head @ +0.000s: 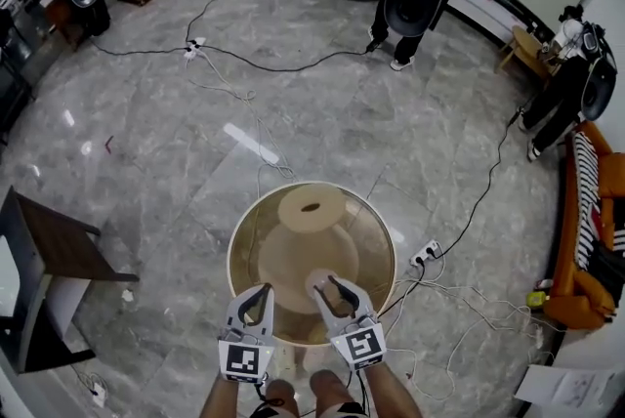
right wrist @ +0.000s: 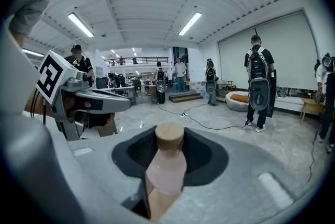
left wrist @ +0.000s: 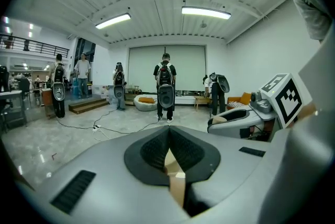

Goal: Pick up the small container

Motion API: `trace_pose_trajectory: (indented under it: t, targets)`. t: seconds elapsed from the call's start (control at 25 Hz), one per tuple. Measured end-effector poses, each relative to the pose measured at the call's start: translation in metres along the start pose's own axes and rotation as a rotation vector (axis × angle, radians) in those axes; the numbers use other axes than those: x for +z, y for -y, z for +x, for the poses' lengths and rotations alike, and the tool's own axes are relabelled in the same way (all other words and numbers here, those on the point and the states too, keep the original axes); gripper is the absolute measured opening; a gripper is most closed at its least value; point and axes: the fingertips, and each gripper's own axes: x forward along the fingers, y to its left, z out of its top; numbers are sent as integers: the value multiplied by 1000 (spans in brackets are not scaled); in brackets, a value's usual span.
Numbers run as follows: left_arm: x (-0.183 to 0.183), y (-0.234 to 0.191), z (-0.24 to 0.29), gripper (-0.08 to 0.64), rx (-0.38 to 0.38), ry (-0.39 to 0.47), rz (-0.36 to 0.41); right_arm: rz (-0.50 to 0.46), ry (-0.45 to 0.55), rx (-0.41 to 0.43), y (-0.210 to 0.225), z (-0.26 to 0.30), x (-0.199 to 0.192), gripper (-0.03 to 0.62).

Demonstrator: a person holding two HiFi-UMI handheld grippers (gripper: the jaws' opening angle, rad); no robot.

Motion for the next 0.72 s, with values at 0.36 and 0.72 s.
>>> trace_pose_trajectory:
  t: [0.36,0.72]
  targets:
    - [51,10,-53,17,-21,17,60,-24,37,-23,-29,-56,72,135]
    - [106,24,-106,17,-41,65,83,-32,99,-78,-52,-110,123,135]
